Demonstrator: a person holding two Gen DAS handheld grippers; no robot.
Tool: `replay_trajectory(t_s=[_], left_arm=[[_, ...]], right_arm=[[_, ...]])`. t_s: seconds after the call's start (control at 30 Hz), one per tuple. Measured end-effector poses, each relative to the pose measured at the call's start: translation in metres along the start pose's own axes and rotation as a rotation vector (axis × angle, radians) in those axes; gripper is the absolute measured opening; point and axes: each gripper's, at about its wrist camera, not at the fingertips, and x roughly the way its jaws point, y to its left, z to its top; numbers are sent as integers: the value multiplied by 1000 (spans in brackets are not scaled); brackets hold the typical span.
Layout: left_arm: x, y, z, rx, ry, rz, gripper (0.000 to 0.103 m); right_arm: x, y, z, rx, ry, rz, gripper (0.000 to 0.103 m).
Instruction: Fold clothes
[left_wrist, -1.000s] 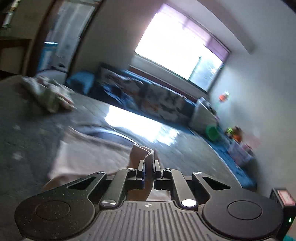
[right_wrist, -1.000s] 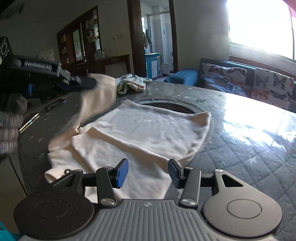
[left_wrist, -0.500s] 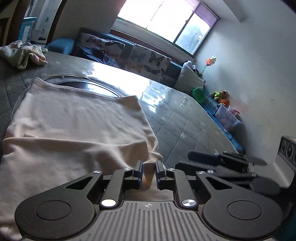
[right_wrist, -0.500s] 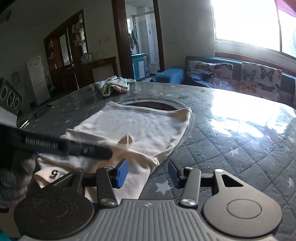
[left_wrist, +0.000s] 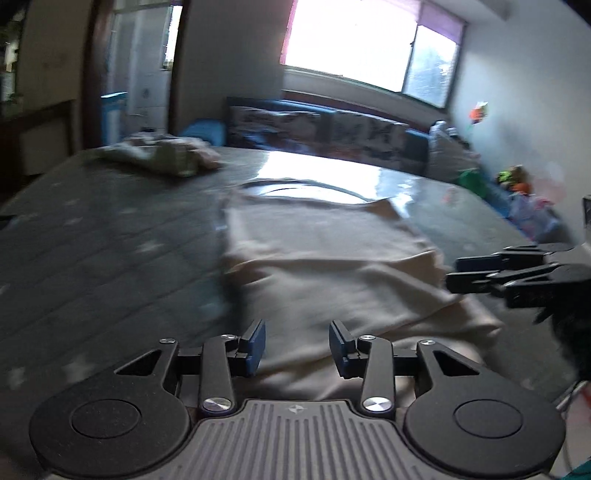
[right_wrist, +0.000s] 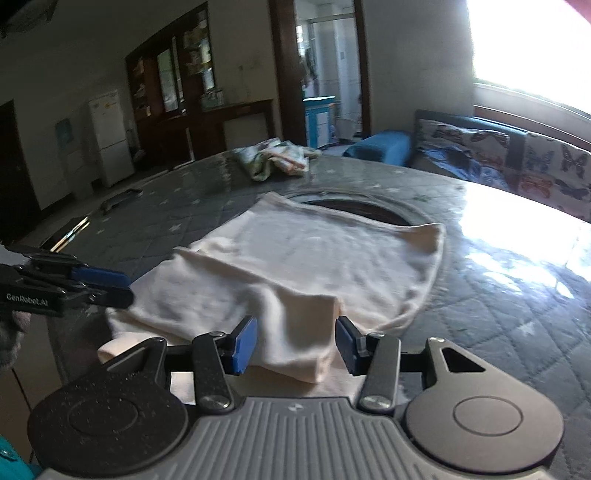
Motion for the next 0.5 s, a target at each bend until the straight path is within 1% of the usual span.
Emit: replay_trajectory(t_s=[0.1,0.23,0.4,0.43,0.47,0.5], left_arm=[[-2,11,-6,-19,13,21,42],[3,16,-11,-17,30,15,42],[3,24,-17,-49,34,1,41],[4,25,-17,-54,31,-1,38],[5,24,-17,-52,27,-4,31],[6,23,-17,-48,27,-6,21]], right_arm=[[6,6,0,-12,12,8,48],[7,12,1,-23,9,9,48],[11,14,0,-27,24,6,49],[12,14,-1,-27,28,6,49],[12,14,-1,-27,31,6,49],[13,14,-1,-26,32,4,49]])
